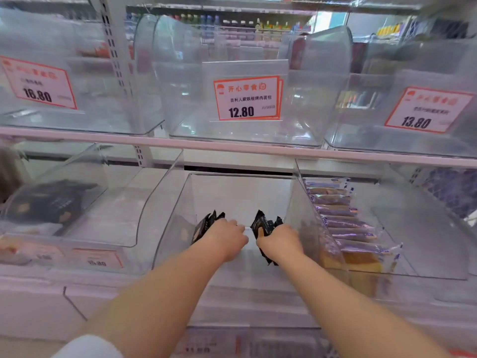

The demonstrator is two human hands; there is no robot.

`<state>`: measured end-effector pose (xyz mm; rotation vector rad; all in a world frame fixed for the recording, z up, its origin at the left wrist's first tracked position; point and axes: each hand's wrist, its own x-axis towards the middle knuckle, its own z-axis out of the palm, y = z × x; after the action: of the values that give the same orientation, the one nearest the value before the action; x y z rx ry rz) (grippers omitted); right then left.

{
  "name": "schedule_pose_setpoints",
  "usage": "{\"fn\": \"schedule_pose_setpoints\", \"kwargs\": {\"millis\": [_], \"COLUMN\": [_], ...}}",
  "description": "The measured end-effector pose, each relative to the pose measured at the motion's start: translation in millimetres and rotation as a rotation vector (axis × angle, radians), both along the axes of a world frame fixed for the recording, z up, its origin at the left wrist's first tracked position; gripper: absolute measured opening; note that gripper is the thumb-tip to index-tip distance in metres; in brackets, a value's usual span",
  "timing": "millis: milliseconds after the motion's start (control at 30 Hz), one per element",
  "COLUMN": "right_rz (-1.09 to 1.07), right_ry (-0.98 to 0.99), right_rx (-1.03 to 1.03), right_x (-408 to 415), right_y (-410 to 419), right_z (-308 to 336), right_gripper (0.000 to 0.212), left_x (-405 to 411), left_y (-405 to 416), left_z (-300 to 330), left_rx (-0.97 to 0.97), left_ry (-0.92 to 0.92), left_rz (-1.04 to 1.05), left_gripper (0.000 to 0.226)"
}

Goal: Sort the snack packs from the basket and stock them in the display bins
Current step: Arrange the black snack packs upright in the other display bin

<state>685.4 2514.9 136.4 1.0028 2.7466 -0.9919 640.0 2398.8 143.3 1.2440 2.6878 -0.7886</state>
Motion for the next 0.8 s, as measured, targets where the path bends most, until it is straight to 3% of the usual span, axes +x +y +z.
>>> {"fn": "schedule_pose_setpoints", "kwargs": {"millis": [167,300,400,467,633,700,800], "right_rz": [0.129,0.236,0.404,0.497,0.579,0.567,0.569], "right_ry": [-0.021,0.015,0.005,-0.015,-0.003,0.024,0.066], "right_rx": [0.104,0.090,0.009,-0.028,0.124,0.183,0.286], "right_x": [-16,-22,-21,-19,-15,-15,-20], "right_y": [-10,-27,-38,-42,-35,-34,-35], "right_z": [8,2,-3,-4,-6,-3,1], "right_gripper": [0.063,0.071,0.087,0.090,0.066,0.052,0.050], "left_x": [-5,-8,-6,-5,-2,-2,-5], "left_y": [-21,-38,-40,-39,-35,-34,-33], "left_z": [18,30,27,22,5,2,3], "left_rx": [0.036,0.035,0.140,0.201,0.266,0.309,0.364], "left_ry": [0.034,-0.013,-0.096,-0.102,-0.043,-0.016,0.021], "left_rz": [0.179,0.372,0.466,0.483,0.520,0.528,0.554], "left_gripper": [0.033,0.036,0.034,0.045,0.079,0.078,0.062]}}
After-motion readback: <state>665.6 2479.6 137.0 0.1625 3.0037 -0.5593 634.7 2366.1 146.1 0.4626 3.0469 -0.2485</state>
